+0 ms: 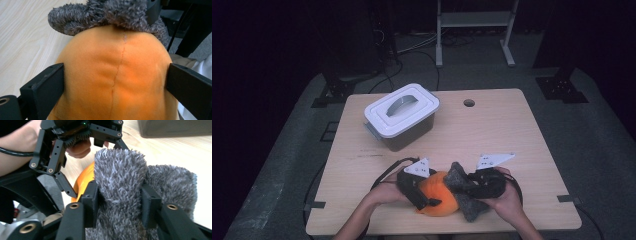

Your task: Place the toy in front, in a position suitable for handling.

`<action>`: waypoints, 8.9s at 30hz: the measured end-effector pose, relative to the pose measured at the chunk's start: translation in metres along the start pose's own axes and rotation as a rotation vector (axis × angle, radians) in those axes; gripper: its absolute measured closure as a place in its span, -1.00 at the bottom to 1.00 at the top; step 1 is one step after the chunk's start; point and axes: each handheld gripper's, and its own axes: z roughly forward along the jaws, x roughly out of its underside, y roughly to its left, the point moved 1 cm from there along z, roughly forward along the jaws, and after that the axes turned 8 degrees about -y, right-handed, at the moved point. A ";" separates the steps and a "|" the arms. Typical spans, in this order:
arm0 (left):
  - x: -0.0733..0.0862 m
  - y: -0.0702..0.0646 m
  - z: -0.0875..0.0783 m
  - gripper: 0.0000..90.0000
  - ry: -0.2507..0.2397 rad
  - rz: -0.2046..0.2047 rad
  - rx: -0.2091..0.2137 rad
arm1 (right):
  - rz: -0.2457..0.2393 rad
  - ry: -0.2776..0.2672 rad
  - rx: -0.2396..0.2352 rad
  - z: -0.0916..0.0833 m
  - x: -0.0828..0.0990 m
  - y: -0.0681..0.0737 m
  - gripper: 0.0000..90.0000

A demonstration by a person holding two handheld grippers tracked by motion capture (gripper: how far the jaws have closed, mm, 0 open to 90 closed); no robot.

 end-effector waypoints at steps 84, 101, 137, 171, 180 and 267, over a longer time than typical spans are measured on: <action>-0.019 -0.004 0.003 -0.68 -0.091 0.060 -0.209 | -0.067 0.014 -0.016 -0.015 0.000 -0.013 0.53; -0.013 -0.006 0.002 -0.47 -0.064 0.061 -0.168 | -0.052 0.012 0.026 -0.020 0.001 -0.015 0.52; -0.010 -0.003 0.008 -0.45 -0.084 0.037 -0.195 | -0.059 -0.009 -0.051 -0.007 -0.005 -0.001 0.40; -0.017 -0.008 0.002 -0.12 -0.128 0.121 -0.255 | -0.081 -0.007 0.036 -0.019 -0.011 -0.006 0.56; -0.020 -0.007 0.004 -0.60 -0.141 0.080 -0.251 | -0.042 -0.031 0.000 -0.011 -0.009 -0.015 0.55; -0.001 0.012 -0.028 -0.27 -0.111 -0.008 -0.140 | -0.001 0.001 0.018 -0.016 0.015 -0.026 0.55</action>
